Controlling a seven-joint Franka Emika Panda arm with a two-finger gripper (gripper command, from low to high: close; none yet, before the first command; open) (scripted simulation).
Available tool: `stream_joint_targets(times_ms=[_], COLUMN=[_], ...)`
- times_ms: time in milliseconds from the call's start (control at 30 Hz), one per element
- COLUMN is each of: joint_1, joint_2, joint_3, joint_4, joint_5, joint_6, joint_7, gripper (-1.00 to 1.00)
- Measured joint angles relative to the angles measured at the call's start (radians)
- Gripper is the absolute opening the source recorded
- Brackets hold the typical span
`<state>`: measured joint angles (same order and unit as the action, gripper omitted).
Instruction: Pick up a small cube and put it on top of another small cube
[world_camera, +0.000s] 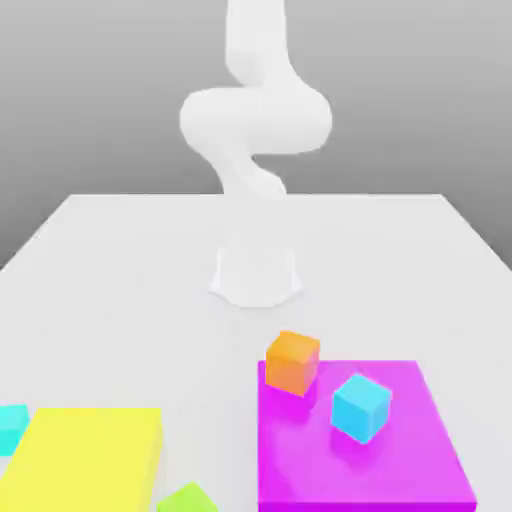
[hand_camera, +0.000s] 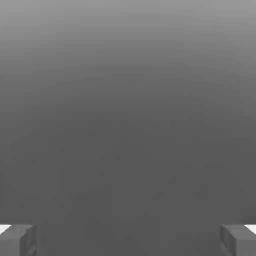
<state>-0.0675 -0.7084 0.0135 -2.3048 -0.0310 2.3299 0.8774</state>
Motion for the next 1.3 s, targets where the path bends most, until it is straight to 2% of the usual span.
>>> stream_joint_targets(times_ms=[267,567,733,867,967,1067,1100,1300], joint_1=[-0.193,-0.341,-0.426,-0.479,-0.528,-0.551,-0.555,-0.558], joint_2=[0.298,0.624,0.801,0.939,1.042,1.151,1.185,1.202], joint_3=[0.010,-0.066,-0.099,-0.111,-0.100,-0.081,-0.075,-0.073], joint_4=[-0.015,-0.033,-0.045,-0.055,-0.054,-0.034,-0.027,-0.023], joint_5=[-0.098,-0.143,-0.087,0.009,0.087,0.114,0.118,0.120], joint_6=[0.095,0.203,0.270,0.324,0.372,0.452,0.478,0.492], joint_7=[0.249,0.478,0.548,0.567,0.563,0.552,0.549,0.548], gripper=[0.00,0.00,0.00,0.00,0.00,0.00,-1.00,-1.00])
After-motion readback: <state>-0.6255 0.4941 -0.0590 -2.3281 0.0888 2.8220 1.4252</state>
